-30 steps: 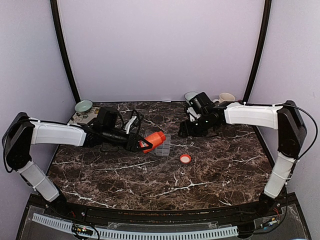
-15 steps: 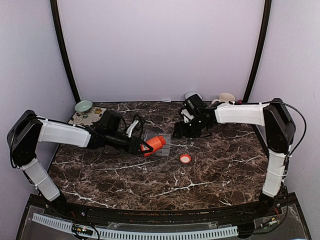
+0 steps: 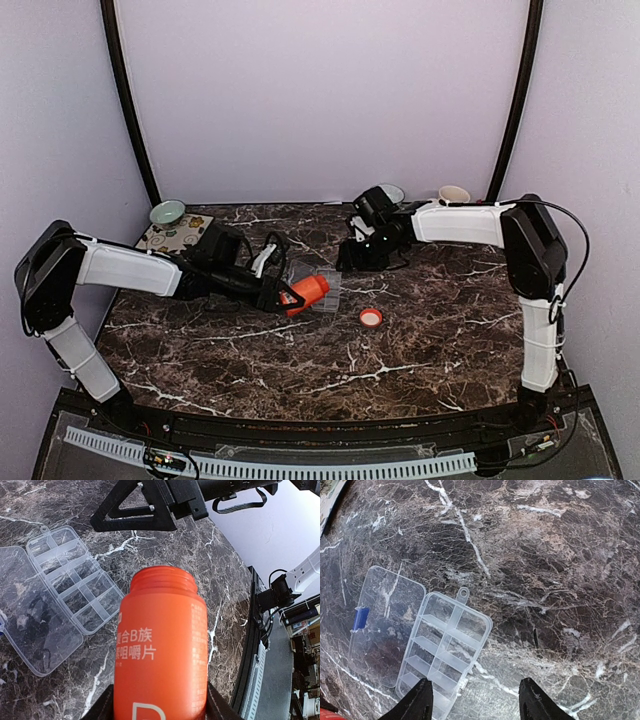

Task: Sort the pills into containers
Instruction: Pick up the pill container from the center of the board.

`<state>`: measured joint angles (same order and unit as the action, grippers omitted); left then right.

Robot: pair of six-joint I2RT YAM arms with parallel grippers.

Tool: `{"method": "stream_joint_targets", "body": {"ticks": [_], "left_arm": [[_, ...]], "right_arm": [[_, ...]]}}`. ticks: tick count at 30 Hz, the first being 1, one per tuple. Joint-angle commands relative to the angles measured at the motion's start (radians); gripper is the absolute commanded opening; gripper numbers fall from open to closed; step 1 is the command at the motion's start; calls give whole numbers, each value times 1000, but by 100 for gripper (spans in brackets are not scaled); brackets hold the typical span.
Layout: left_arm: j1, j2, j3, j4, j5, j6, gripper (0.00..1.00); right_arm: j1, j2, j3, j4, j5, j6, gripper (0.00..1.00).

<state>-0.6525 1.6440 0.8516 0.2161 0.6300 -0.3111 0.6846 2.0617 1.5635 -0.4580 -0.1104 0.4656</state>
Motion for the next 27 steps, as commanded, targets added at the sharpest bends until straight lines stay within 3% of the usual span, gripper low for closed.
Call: {"method": "stream_joint_targets", "body": {"ticks": [1,27], "left_arm": [[4,-9,-12,29,3,1,0],[4,-18,-20,16,-3,6,0]], "right_arm": [[1,50,70,-33,-9,1,57],[29,183,191,-112,14,-15,46]]}}
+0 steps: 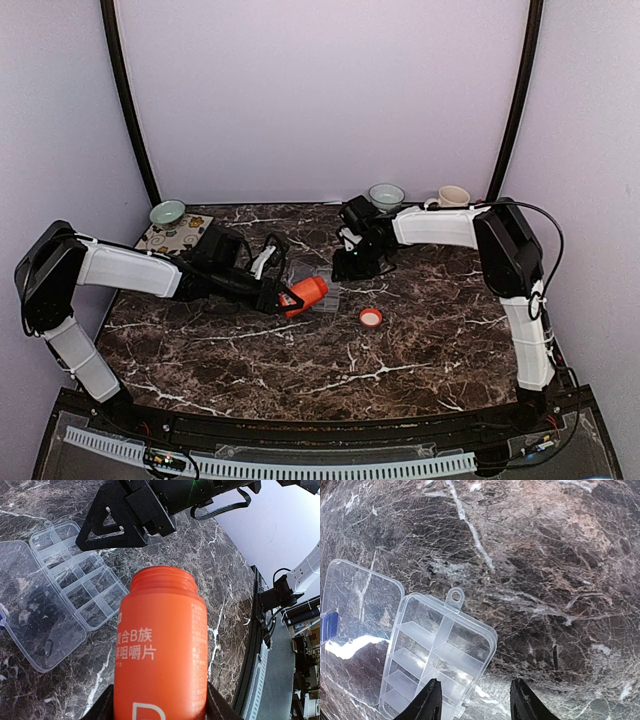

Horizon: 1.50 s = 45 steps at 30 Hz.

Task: Sort the pills into containers
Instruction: Pick up the pill container from the center of the board.

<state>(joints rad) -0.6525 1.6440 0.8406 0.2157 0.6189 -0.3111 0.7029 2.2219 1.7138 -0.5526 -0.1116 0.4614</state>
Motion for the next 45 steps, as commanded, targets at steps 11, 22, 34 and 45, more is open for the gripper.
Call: {"method": "stream_joint_targets", "body": {"ticks": [11,22,34,45], "left_arm": [[5,-28,-11,6,3,7,0],[5,-29,-10,7,2,10,0],[4,-17,7,-23,-3,12,0],[4,-5,32,-94,-3,15,0]], "right_arm": [[14,55,70,-36,24,-1,40],[15,82,106,-84,42,-5,20],[27,47,78,-65,98,-13,0],[70,-5,23,-6,231,2,0]]}}
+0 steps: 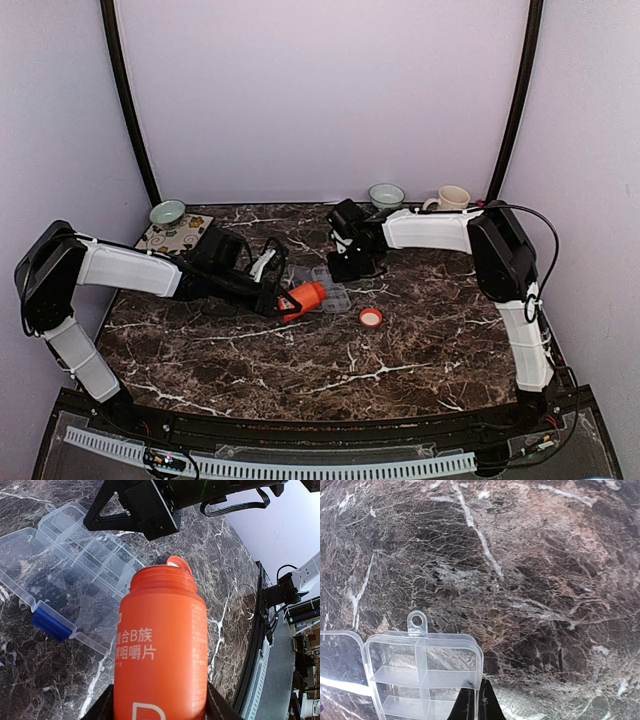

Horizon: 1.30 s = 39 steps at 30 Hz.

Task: Sort the pills into containers
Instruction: Pick up the pill container from the center of the board, then pour the pill into the compartment of the pill container.

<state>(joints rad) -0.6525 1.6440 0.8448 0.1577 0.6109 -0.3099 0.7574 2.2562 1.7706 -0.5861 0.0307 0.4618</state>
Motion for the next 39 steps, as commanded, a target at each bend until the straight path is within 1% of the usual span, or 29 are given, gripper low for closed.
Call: {"method": "stream_joint_targets", "body": {"ticks": [1,10,14,27,35,39], "left_arm": [[5,-4,31,-45,6,14,0],[4,12,77,-122,0,14,0],[4,18,93,-148,-5,15,0],[2,55,137,-216,-37,15,0],[1,53,150,-231,-51,21,0],[1,44,149,-230,-62,23,0]], "right_arm": [[18,-40,-36,29,100,5,0],[41,-66,-69,64,162,42,0],[54,-61,-40,32,192,37,0],[67,-66,23,-56,222,59,0],[65,-41,35,-76,196,84,0],[52,-38,18,-72,143,124,0]]}}
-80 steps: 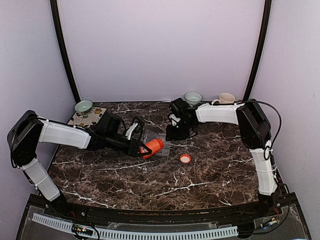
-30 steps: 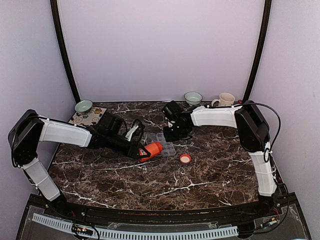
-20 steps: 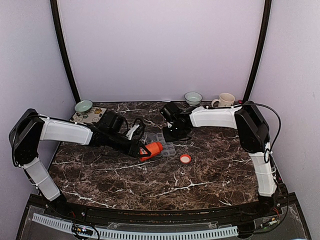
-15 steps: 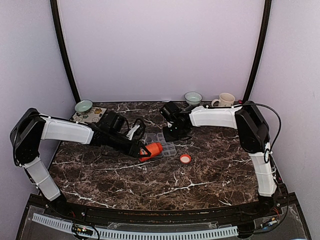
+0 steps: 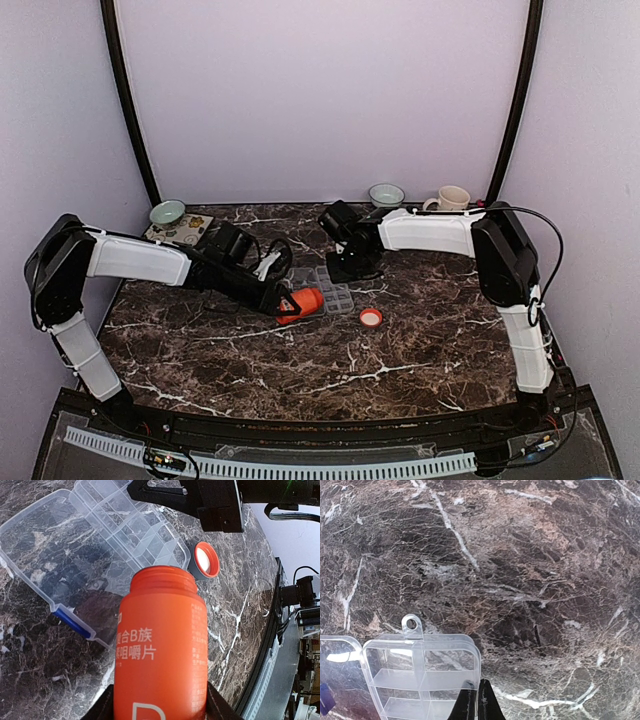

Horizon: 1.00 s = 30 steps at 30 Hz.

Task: Sort the pills into containers
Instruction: Pour the pill into the compartment of the pill container.

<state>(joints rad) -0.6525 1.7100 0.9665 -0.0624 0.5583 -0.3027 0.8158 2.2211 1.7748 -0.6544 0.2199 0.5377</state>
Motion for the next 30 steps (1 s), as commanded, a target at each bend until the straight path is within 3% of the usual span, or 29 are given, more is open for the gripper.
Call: {"method": "stream_joint_targets", "body": {"ticks": [1,18,30], "left_arm": [[1,-26,27,-8,-9,16,0],[1,-115,27,-21,-43,25,0],[1,-145,32,-34,-96,22,0]], "right_arm": [[-8,-6,9,1,-51,63,0],[-37,49,106,-132,-8,383,0],[-39,80,194,-302,107,615,0]]}}
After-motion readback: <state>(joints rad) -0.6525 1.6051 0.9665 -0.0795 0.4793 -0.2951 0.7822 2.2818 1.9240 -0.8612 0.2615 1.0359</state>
